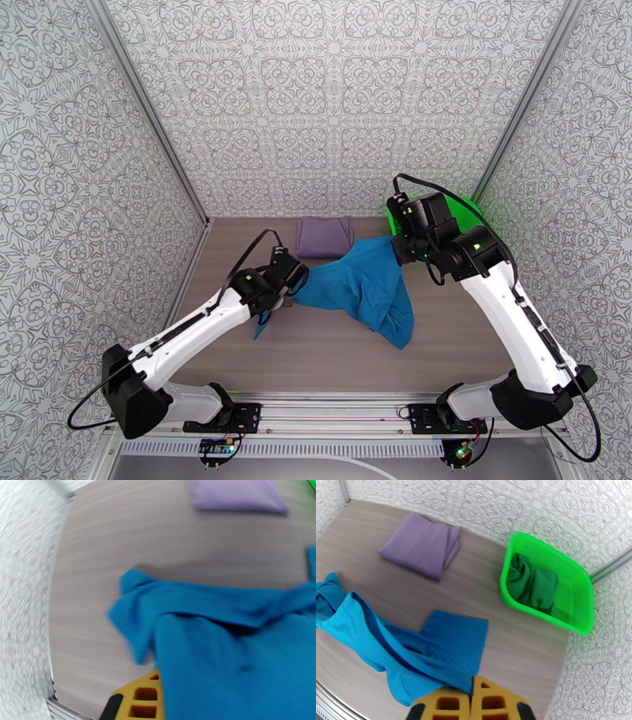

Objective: Fold and stack the mixed laundry pile

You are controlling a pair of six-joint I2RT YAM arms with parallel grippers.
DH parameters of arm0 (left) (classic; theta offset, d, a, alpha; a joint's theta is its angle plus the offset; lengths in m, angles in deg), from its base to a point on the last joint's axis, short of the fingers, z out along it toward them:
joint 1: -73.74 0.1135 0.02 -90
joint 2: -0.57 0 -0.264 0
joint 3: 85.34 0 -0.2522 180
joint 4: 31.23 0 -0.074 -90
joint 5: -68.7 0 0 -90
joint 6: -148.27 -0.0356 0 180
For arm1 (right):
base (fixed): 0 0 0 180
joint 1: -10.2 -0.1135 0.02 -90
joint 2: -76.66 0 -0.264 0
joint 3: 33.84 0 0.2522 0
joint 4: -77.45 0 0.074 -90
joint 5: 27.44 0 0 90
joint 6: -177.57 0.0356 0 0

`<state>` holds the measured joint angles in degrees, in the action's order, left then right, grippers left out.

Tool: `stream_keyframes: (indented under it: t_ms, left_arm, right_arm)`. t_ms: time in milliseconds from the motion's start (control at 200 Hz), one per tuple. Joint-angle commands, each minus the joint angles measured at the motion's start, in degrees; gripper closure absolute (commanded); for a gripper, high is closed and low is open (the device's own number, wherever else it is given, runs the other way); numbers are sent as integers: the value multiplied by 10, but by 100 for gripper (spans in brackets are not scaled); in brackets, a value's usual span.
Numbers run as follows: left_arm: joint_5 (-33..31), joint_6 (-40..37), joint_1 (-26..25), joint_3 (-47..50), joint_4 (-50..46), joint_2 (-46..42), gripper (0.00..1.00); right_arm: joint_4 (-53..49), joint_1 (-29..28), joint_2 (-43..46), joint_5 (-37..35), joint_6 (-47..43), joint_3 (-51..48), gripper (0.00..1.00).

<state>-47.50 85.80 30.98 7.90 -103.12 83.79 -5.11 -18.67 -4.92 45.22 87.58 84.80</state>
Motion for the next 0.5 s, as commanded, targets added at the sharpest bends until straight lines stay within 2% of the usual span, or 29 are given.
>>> stream_keyframes:
  t_ms: [0, 115, 175, 225, 280, 305, 370, 495]
  left_arm:
    - [87, -49, -37, -5, 24, 108, 100]
    - [103, -40, -86, -38, 45, 221, 99]
    - [103, -31, -105, -56, 45, 266, 73]
    - [91, -22, -116, -67, 36, 287, 56]
    - [74, -10, -121, -70, 26, 288, 27]
    - [69, -6, -121, -68, 24, 282, 21]
    - [60, 0, -119, -55, 14, 252, 17]
    - [50, 10, -110, -23, -32, 185, 19]
  right_arm:
    - [17, 16, 1, -23, 3, -20, 100]
    - [21, 28, -9, -29, 1, -25, 100]
    - [21, 32, -16, -31, -1, -25, 100]
    - [21, 35, -19, -30, -1, -25, 100]
    - [22, 36, -21, -27, -3, -27, 100]
    - [22, 37, -21, -27, -3, -28, 100]
    - [23, 39, -21, -26, -4, -28, 100]
    - [25, 43, -18, -22, -7, -27, 100]
